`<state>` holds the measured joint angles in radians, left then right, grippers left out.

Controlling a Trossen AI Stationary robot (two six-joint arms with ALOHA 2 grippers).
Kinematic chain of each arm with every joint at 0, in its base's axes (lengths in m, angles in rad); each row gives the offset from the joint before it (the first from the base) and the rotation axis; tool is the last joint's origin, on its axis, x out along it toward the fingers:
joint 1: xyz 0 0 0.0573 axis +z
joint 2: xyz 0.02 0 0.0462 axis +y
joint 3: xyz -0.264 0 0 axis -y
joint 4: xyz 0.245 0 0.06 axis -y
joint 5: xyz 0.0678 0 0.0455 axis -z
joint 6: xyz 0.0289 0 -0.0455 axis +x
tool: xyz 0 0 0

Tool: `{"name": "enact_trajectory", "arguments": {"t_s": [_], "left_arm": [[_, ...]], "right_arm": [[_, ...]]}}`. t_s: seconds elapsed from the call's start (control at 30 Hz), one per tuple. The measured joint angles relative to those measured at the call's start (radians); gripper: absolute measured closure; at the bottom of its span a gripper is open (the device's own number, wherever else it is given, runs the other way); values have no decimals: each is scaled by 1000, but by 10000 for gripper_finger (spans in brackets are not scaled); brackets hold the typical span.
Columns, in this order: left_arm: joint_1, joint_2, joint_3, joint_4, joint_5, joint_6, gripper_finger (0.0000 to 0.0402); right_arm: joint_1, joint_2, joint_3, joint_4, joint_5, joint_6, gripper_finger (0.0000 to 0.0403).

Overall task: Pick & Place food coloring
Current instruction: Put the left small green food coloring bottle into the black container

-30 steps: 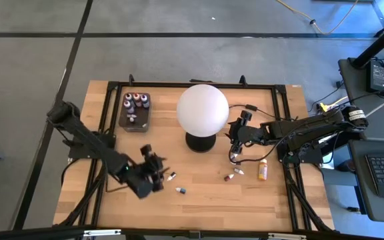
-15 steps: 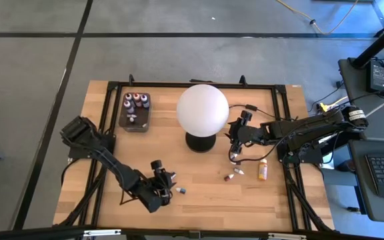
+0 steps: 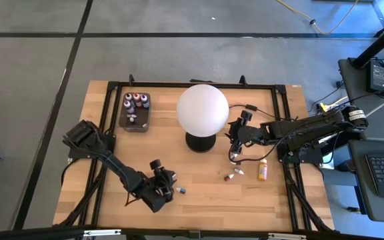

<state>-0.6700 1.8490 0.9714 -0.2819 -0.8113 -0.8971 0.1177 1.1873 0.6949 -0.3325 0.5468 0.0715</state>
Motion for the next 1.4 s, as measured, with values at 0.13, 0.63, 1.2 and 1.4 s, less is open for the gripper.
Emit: {"name": "enact_trajectory", "arguments": {"t_s": [0.13, 0.63, 1.2, 1.4], "left_arm": [[13, 26, 0, -27, 35, -80, 225], [19, 43, 0, -31, 102, -129, 228], [43, 42, 1, -38, 179, -77, 327], [50, -8, -3, -112, 186, -43, 334]], "right_arm": [[0, 0, 0, 0, 0, -1, 173], [0, 0, 0, -1, 0, -2, 173], [0, 0, 0, -1, 0, -2, 173], [0, 0, 0, -1, 0, -2, 173]]}}
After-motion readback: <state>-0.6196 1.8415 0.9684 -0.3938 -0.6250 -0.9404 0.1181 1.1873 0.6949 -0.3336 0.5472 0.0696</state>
